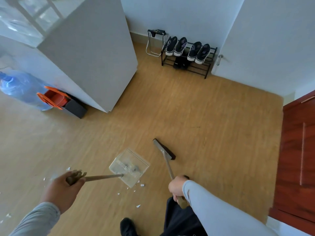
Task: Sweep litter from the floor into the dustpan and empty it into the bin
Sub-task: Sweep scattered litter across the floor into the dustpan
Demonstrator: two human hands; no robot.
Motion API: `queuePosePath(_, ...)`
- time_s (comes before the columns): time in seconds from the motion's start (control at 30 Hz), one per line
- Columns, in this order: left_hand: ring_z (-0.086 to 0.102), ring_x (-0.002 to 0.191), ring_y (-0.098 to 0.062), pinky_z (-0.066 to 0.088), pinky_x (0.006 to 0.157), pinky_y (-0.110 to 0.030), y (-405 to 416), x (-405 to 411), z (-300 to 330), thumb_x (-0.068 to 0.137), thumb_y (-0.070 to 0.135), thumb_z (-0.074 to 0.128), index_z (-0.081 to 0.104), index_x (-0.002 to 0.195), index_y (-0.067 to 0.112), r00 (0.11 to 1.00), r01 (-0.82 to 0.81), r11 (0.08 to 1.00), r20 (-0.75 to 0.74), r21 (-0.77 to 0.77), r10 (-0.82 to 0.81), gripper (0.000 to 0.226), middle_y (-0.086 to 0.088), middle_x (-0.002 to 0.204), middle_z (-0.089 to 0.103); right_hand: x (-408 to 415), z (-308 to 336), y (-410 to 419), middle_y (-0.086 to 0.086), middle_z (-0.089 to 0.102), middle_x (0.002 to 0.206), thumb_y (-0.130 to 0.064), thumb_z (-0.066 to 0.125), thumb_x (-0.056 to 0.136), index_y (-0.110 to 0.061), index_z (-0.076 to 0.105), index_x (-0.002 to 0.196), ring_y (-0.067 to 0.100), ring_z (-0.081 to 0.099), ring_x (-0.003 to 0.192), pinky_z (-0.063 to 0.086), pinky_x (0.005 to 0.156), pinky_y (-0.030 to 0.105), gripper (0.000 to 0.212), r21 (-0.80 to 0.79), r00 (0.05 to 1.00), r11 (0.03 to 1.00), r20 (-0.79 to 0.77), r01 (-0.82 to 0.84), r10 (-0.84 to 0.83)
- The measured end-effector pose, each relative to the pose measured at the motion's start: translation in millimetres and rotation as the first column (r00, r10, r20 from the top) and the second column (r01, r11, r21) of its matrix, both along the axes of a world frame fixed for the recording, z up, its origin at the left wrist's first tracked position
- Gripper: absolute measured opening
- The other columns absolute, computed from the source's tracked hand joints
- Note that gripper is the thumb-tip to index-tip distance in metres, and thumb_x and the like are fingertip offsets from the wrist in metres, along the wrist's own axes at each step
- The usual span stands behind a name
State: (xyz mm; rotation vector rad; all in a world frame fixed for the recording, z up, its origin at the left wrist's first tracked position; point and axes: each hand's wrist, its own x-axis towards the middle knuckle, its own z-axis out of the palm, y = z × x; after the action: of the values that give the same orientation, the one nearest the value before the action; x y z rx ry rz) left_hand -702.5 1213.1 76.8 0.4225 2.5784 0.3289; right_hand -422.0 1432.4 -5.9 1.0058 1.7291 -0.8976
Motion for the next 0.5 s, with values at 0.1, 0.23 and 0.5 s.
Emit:
queuePosePath(0.1, 0.064, 0.075, -0.027, 0.049, 0.074, -0.038, -50.4, -12.4, -10.7, 0.084, 0.024, 0.079, 0.074, 0.104, 0.017, 1.0, -0.012, 1.0, 0.005, 0.029, 0.012, 0.022, -0.003, 0.084, 0.071, -9.4, -7.7, -39.6, 0.011, 0.061, 0.105, -0.021, 0.052, 0.103, -0.006, 0.052, 0.1, 0.019, 0.044, 0.057, 0.042, 0.052, 0.028, 0.015, -0.069, 0.985, 0.983, 0.031, 0.17, -0.168)
queuePosePath(0.23, 0.065, 0.071, -0.027, 0.053, 0.073, -0.039, -127.2, -37.1, -20.4, 0.084, 0.028, 0.078, 0.072, 0.103, 0.022, 1.0, -0.024, 0.998, 0.003, 0.058, 0.024, 0.02, -0.001, 0.082, 0.071, -5.8, -2.9, -91.2, 0.004, 0.054, 0.068, -0.01, 0.049, 0.093, -0.012, 0.053, 0.117, 0.013, 0.05, 0.051, 0.052, 0.055, 0.027, 0.024, -0.186, 0.781, 0.762, 0.059, 0.62, -0.621)
queuePosePath(0.5, 0.066, 0.088, -0.029, 0.052, 0.083, -0.037, -273.3, -60.1, -34.2, 0.084, 0.031, 0.076, 0.074, 0.111, 0.021, 0.991, -0.126, 0.985, 0.057, 0.122, 0.119, 0.029, 0.0, 0.094, 0.073, -1.6, 25.0, -164.5, 0.004, 0.043, 0.058, -0.002, 0.044, 0.092, -0.005, 0.047, 0.141, 0.012, 0.036, 0.04, 0.028, 0.044, 0.02, 0.049, -0.031, 0.705, 0.708, -0.063, 0.706, -0.706)
